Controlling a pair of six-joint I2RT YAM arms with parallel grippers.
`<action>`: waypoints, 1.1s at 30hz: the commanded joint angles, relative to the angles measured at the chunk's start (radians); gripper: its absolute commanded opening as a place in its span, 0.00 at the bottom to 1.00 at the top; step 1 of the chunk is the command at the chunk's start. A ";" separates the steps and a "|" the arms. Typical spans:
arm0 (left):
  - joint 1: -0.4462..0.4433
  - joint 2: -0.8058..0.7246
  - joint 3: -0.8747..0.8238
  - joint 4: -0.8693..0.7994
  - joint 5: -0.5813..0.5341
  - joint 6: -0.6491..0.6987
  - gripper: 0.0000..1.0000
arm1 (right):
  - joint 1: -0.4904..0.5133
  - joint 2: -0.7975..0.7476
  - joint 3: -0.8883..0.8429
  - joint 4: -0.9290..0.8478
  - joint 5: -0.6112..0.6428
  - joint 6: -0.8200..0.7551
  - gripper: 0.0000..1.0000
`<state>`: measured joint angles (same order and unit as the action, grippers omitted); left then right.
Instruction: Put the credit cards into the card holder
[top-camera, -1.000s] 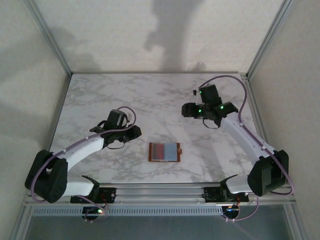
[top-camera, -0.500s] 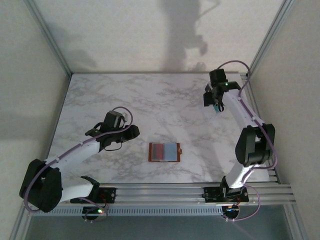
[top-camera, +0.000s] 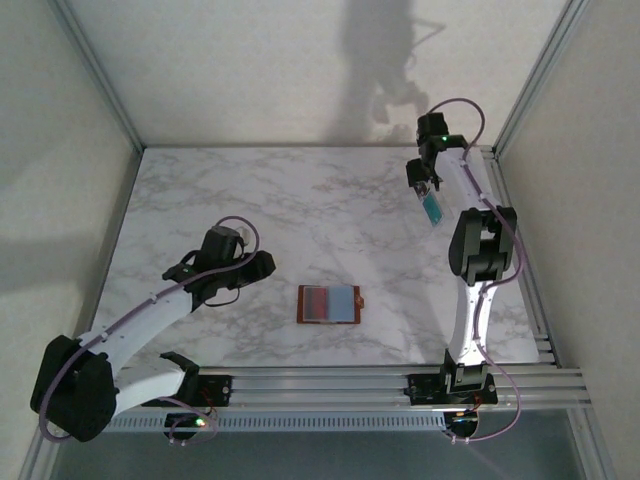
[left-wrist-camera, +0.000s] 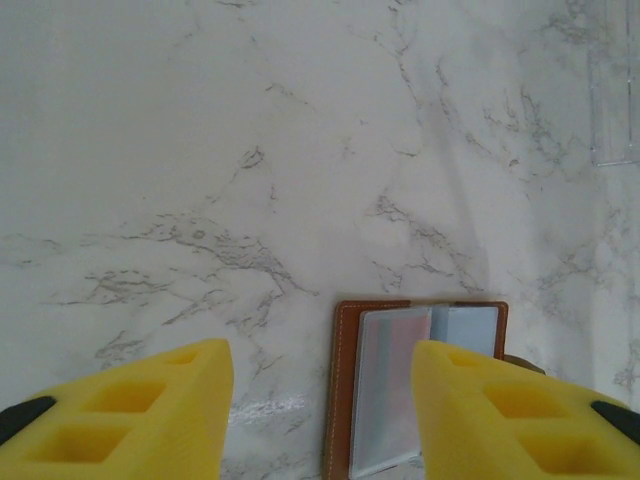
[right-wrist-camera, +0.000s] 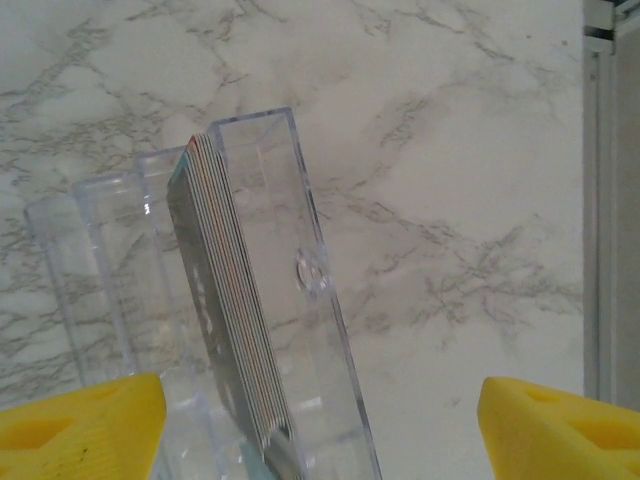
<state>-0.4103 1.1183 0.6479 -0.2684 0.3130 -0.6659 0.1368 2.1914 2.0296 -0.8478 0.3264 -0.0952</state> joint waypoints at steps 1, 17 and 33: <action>0.008 -0.030 -0.019 -0.039 -0.051 -0.027 0.50 | 0.002 0.062 0.080 -0.082 -0.014 -0.034 0.83; 0.008 0.050 0.022 -0.040 -0.039 0.009 0.53 | 0.003 0.098 0.116 -0.063 0.173 -0.044 0.78; 0.007 0.128 0.024 -0.051 -0.030 0.045 0.54 | 0.008 0.089 0.110 -0.067 0.227 -0.052 0.49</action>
<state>-0.4103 1.2304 0.6533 -0.2974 0.2874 -0.6464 0.1444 2.3085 2.1246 -0.9020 0.4984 -0.1436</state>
